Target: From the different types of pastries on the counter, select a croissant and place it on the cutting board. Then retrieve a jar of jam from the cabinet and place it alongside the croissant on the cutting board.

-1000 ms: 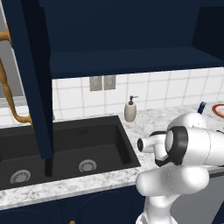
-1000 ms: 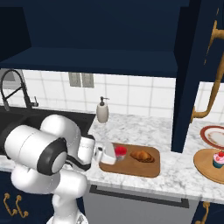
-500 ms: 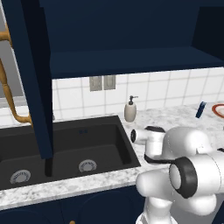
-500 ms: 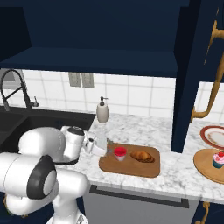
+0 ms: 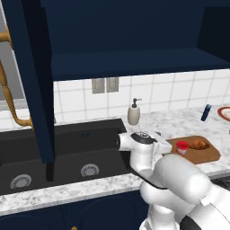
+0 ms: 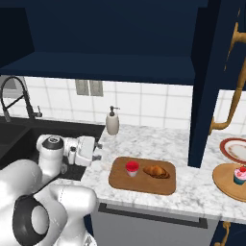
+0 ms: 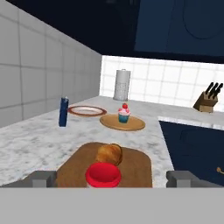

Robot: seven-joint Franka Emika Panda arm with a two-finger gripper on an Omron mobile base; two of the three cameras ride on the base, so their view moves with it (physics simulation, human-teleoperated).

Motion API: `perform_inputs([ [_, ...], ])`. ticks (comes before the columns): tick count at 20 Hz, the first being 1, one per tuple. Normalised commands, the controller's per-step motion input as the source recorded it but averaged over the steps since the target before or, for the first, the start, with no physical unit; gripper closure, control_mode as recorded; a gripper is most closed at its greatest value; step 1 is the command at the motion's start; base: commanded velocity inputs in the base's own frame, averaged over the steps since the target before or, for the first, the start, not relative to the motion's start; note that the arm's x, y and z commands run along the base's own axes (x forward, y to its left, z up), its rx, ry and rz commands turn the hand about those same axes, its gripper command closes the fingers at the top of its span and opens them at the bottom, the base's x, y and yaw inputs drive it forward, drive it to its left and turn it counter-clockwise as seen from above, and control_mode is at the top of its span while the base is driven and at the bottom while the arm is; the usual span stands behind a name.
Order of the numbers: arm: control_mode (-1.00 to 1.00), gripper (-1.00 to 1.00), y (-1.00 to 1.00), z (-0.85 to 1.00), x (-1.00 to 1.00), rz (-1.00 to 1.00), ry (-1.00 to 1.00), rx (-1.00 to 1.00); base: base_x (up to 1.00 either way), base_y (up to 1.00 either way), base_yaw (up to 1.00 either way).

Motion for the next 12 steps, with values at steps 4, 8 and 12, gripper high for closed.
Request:
perform_inputs([
  [4, -1.00, -1.00, 0.68, -0.01, -0.96, 0.31, 0.00, 0.00, 0.00, 0.00, 0.00],
  [8, -1.00, -1.00, 0.19, 0.00, -1.00, -0.01, -0.02, 0.05, 0.00, 0.00, 0.00],
  [12, -1.00, -1.00, 0.00, 0.23, -0.95, -0.13, -0.01, 0.13, 0.00, 0.00, 0.00],
])
